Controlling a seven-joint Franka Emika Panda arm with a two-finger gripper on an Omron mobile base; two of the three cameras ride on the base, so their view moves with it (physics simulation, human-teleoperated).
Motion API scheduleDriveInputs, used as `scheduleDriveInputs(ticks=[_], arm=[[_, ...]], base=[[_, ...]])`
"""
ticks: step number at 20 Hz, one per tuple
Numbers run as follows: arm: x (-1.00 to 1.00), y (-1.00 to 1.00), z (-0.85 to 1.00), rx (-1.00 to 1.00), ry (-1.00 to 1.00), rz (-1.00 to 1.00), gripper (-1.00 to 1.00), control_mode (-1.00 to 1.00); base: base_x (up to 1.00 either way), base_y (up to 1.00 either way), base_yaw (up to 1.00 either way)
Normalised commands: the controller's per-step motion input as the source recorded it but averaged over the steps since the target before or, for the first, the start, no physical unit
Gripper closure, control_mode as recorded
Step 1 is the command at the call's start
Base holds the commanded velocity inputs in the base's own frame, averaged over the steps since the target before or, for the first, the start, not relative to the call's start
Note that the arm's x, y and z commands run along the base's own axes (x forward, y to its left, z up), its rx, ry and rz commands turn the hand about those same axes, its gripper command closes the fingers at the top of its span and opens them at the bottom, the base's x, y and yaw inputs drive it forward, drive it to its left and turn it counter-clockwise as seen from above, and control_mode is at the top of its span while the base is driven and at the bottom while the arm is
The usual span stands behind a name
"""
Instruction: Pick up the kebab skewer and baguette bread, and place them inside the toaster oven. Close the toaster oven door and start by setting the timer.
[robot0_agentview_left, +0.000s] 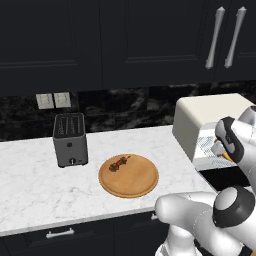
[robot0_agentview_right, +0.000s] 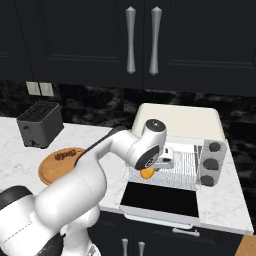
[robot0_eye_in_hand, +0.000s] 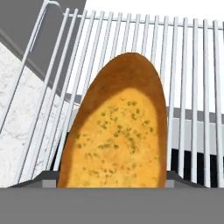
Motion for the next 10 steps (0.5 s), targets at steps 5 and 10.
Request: scheduleDriveInputs(ticks=[5,10], arm=[[-0.04,0.0,-0.01,0.0,-0.04,0.0,-1.0,-1.0],[-0.12,0.0,0.01,0.0,-0.04,0.0,-1.0,-1.0]], base=[[0.0,0.0,0.0],[0.0,0.0,0.0]])
